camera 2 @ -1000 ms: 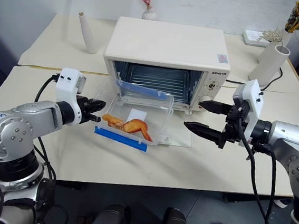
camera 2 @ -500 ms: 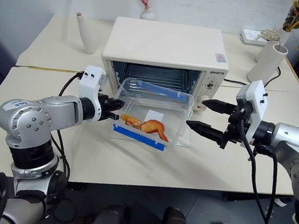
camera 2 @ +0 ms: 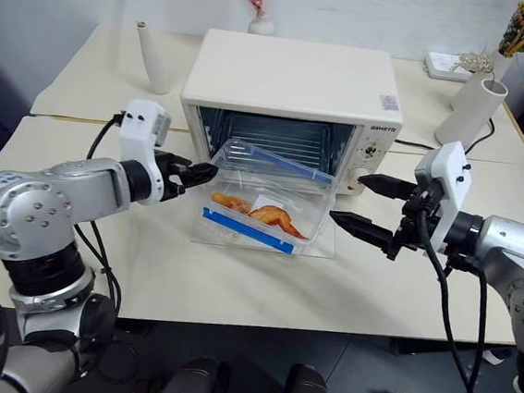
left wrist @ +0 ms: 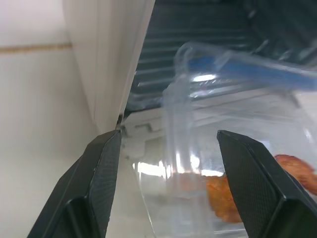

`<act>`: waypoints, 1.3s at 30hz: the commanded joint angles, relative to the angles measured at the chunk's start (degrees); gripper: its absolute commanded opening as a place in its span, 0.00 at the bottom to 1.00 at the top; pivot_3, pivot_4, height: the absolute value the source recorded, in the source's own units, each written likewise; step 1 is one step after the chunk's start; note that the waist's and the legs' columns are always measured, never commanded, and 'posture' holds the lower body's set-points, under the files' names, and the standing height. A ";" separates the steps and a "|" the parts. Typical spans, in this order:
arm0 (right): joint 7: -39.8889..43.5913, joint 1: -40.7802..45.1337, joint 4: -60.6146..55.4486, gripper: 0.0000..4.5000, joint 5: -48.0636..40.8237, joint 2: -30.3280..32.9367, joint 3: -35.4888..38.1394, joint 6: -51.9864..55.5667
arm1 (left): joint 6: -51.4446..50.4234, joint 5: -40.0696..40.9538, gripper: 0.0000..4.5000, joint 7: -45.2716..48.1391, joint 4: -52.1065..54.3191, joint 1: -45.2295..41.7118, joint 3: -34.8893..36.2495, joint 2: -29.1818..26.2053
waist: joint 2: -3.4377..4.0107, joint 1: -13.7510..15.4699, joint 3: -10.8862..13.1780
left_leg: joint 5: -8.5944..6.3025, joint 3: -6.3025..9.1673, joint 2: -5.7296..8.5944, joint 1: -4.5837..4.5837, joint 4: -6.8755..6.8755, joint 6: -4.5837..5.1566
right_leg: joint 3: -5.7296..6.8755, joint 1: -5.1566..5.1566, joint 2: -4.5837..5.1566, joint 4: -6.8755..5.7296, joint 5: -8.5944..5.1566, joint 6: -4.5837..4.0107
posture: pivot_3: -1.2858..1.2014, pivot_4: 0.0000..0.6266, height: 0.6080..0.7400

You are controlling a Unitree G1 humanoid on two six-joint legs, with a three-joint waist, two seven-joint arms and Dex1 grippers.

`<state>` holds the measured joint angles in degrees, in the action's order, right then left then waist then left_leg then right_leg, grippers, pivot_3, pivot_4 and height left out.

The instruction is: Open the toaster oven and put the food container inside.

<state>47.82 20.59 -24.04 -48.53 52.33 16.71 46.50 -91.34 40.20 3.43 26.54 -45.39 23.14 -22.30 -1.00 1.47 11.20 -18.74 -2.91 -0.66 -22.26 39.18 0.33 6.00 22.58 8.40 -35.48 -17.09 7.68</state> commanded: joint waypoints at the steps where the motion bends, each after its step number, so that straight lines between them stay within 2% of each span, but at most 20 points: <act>1: 0.95 0.08 -1.95 1.00 -2.56 1.41 3.04 0.64 | 6.53 5.18 0.72 9.87 0.99 -0.87 4.93 -4.49 | 0.00 -0.11 0.00 | 0.00 -0.01 0.00 0.00 0.00 0.00 | 0.00 0.00 0.00 0.01 0.00 0.00 | 0.52 0.24 1.00; 3: 1.47 -0.25 -2.60 0.91 -3.59 1.55 3.24 1.11 | 12.46 8.32 0.73 18.83 0.81 1.62 5.96 -8.57 | 0.00 -0.09 0.00 | 0.00 -0.05 -0.01 0.01 -0.01 -0.01 | -0.01 0.00 -0.01 0.01 0.00 0.00 | 0.52 0.24 1.00; 5: 1.73 -1.30 -4.29 0.81 -5.66 1.33 3.19 2.41 | 14.63 12.99 0.65 27.97 -2.48 4.62 8.72 -12.55 | 0.01 -0.12 0.00 | 0.00 -0.16 -0.02 0.01 -0.02 -0.01 | -0.01 0.00 -0.01 0.03 0.00 0.00 | 0.52 0.24 1.00; 6: 1.77 -2.00 -5.25 0.71 -6.70 1.27 3.26 3.01 | 14.97 15.16 0.60 32.07 -3.50 6.21 9.04 -14.55 | 0.01 -0.11 0.00 | 0.00 -0.18 -0.02 0.02 -0.04 -0.01 | 0.00 0.00 -0.01 0.04 0.00 -0.01 | 0.52 0.24 1.00; 7: 1.74 -2.48 -5.90 0.65 -7.43 1.25 3.35 3.42 | 15.68 16.60 0.54 34.89 -4.16 7.39 8.95 -16.04 | 0.01 -0.12 0.00 | 0.00 -0.22 -0.02 0.02 -0.04 -0.01 | 0.02 0.00 -0.02 0.04 -0.01 -0.01 | 0.52 0.24 1.00; 11: -0.53 -5.15 -9.94 0.33 -11.29 0.12 3.16 5.28 | 23.02 16.67 0.25 55.01 -0.33 18.75 1.40 -27.97 | 0.01 -0.14 0.00 | -0.01 -0.37 -0.02 0.02 -0.04 0.00 | -0.01 -0.01 -0.03 0.06 -0.01 -0.02 | 0.52 0.24 1.00; 14: -1.88 -8.15 -13.36 0.08 -12.91 -0.48 1.43 6.01 | 29.78 13.38 0.03 64.12 -0.44 24.18 -3.59 -34.26 | 0.03 0.13 0.01 | -0.01 -0.39 -0.03 0.02 -0.06 0.01 | -0.02 -0.01 -0.03 0.13 -0.04 -0.07 | 0.52 0.24 1.00; 15: -2.18 -9.10 -14.23 0.02 -12.86 -0.61 0.72 6.01 | 32.17 11.68 0.00 65.75 -0.98 25.12 -5.38 -35.58 | 0.03 0.20 0.01 | -0.01 -0.38 -0.04 0.01 -0.06 0.01 | -0.02 -0.02 -0.03 0.16 -0.04 -0.07 | 0.52 0.24 1.00; 18: -5.29 -10.81 -14.71 0.01 -9.30 -2.49 -3.31 5.11 | 42.96 2.38 0.00 68.25 -3.69 26.34 -12.63 -37.49 | 0.03 0.11 0.01 | -0.02 -0.43 -0.03 0.03 -0.06 0.03 | -0.05 -0.05 -0.03 0.46 -0.06 -0.11 | 0.52 0.24 1.00; 20: -6.93 -11.58 -13.50 0.01 -6.94 -4.56 -5.99 4.17 | 48.16 -3.01 0.00 67.81 -6.99 24.68 -17.27 -36.92 | 0.05 0.03 0.01 | -0.02 -0.49 -0.03 0.05 -0.08 0.04 | -0.08 -0.05 -0.03 0.46 -0.06 -0.12 | 0.52 0.24 1.00; 26: -8.30 -8.35 -9.31 0.01 -1.92 -9.35 -10.33 0.98 | 51.68 -6.70 0.00 67.05 -15.53 15.71 -23.70 -30.85 | 0.05 0.00 0.01 | -0.06 -0.53 -0.03 -0.03 -0.06 0.11 | -0.08 0.08 -0.03 0.06 -0.04 -0.08 | 0.52 0.24 1.00; 31: -6.01 -2.56 -3.08 0.01 4.06 -9.26 -13.02 -2.58 | 53.07 -9.76 0.00 65.46 -20.19 9.65 -27.13 -25.74 | 0.05 -0.13 0.01 | -0.06 -0.54 -0.04 -0.02 -0.06 0.12 | -0.06 0.09 -0.05 0.04 -0.04 -0.07 | 0.52 0.24 1.00; 36: -3.45 3.77 4.72 0.01 9.18 -10.26 -15.08 -6.32 | 54.57 -12.07 0.00 64.04 -22.39 7.58 -28.48 -22.52 | 0.05 -0.20 0.01 | -0.06 -0.56 -0.06 -0.02 -0.06 0.12 | -0.06 0.12 -0.06 0.02 -0.03 -0.07 | 0.52 0.24 1.00; 39: -3.25 7.47 9.57 0.01 11.79 -12.50 -16.21 -8.03 | 59.70 -18.04 0.00 60.59 -26.32 6.85 -30.62 -20.29 | 0.05 -0.22 0.01 | -0.05 -0.58 -0.06 -0.01 -0.06 0.12 | -0.06 0.11 -0.06 0.01 -0.03 -0.07 | 0.52 0.24 1.00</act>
<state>44.22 26.87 -15.41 -37.83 40.61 0.37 40.17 -34.90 25.22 65.83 1.41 -37.73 -6.78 -42.97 -0.94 1.25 11.21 -18.78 -3.49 -0.72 -22.27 39.14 0.45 5.94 22.69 8.34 -35.49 -17.12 7.61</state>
